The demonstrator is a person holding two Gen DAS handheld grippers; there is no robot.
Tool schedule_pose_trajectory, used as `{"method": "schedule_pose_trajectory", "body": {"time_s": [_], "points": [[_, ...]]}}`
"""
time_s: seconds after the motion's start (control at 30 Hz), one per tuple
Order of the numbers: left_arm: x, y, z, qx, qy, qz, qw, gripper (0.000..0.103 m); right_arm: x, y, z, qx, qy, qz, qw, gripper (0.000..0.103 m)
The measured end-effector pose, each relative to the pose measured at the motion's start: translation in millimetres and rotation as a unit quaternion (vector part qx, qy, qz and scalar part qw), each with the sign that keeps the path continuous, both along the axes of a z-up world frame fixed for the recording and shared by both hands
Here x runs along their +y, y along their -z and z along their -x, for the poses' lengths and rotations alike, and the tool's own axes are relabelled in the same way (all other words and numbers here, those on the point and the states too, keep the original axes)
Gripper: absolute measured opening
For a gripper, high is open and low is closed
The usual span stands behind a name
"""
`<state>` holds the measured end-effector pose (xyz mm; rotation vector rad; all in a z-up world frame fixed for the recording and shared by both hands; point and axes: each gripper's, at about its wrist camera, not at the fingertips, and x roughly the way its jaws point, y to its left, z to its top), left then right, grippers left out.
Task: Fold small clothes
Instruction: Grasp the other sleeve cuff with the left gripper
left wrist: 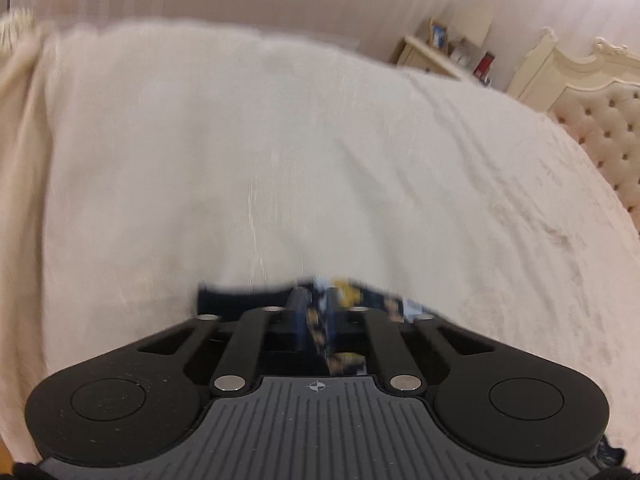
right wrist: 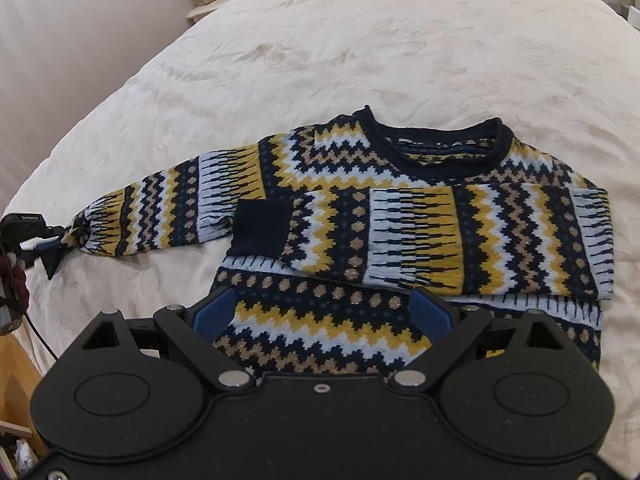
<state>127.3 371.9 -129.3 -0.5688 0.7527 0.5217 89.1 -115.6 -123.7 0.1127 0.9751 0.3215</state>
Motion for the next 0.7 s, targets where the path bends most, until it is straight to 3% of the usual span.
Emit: {"method": "schedule_pose_trajectory", "body": {"time_s": [0.17, 0.27, 0.3, 0.33, 0.4, 0.7], "points": [[-6, -39, -5, -0.029, 0.033, -0.033, 0.9985, 0.0, 0, 3, 2, 0.004, 0.0, -0.01, 1.0, 0.095], [-9, -46, -2, -0.044, 0.045, 0.013, 0.9979, 0.003, -2, 5, 2, 0.006, -0.003, -0.017, 1.0, 0.095], [-10, -44, 1, -0.049, 0.046, 0.035, 0.9971, 0.014, -2, 6, 3, 0.007, -0.005, -0.017, 1.0, 0.095], [-12, -41, 3, -0.05, 0.042, 0.052, 0.9965, 0.039, -3, 6, 3, 0.008, -0.008, -0.017, 1.0, 0.095], [-18, -33, 10, -0.054, 0.03, 0.063, 0.9962, 0.067, -5, 6, 3, 0.007, -0.012, -0.017, 1.0, 0.095], [-23, 18, 17, 0.0, -0.015, 0.127, 0.9917, 0.069, -13, 4, -1, 0.007, -0.006, -0.006, 1.0, 0.095]]}}
